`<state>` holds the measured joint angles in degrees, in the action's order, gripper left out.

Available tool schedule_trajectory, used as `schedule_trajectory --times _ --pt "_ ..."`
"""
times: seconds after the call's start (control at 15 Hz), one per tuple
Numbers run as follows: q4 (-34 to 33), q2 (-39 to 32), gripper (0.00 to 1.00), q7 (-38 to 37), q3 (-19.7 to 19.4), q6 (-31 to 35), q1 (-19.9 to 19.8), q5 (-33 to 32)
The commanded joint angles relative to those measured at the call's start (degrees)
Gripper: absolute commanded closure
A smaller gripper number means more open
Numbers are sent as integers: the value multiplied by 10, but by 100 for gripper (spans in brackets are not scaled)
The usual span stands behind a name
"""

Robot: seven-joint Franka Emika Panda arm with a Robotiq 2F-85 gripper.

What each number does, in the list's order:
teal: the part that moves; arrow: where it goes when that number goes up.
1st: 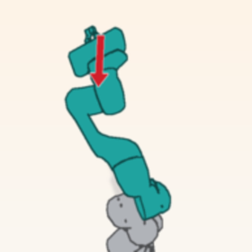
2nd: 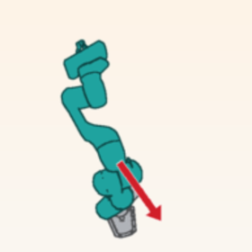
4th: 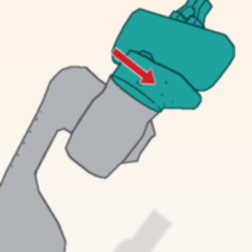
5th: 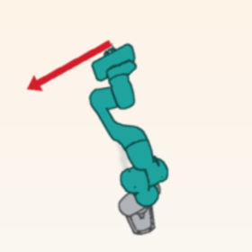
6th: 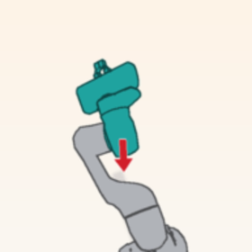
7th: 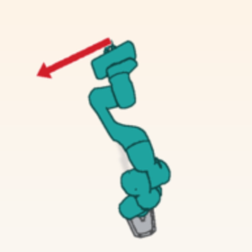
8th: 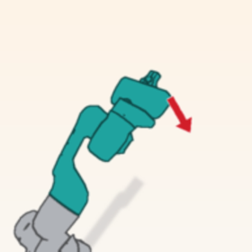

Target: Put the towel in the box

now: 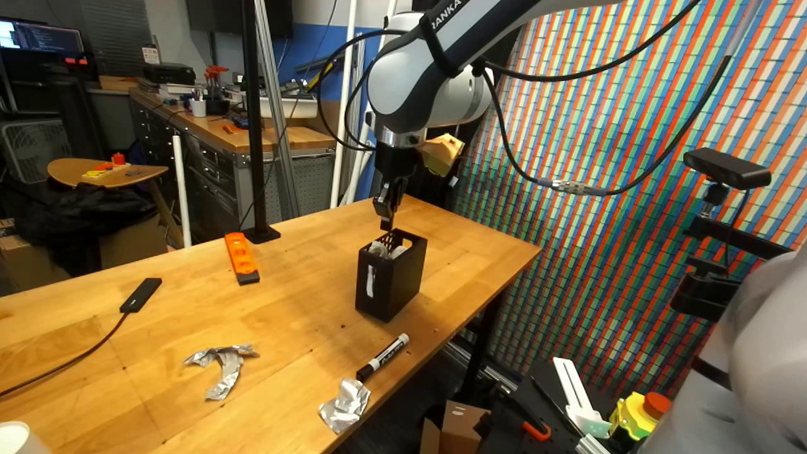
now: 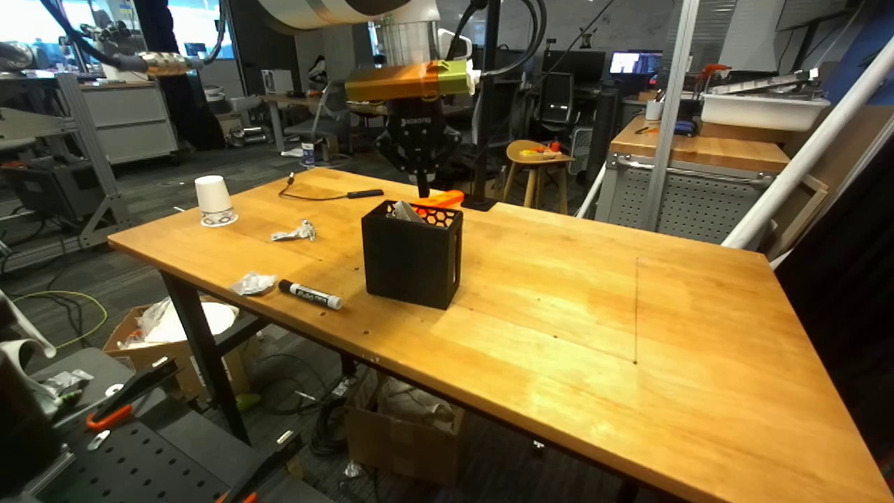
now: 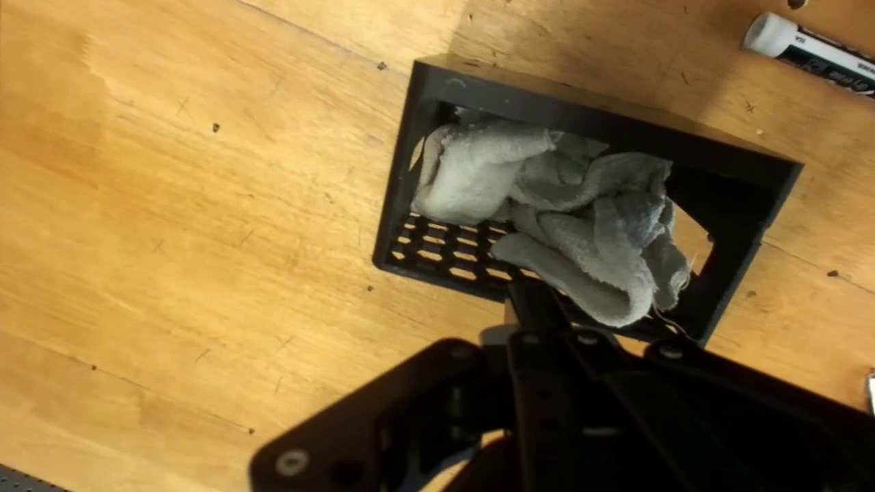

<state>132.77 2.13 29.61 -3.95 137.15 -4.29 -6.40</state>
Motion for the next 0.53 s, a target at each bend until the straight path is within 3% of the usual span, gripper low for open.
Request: schedule_trajectory --times 0.0,0.47 --pt "7 19 100 -11 7 -25 13 8" --pt "4 13 100 -26 15 -44 26 3"
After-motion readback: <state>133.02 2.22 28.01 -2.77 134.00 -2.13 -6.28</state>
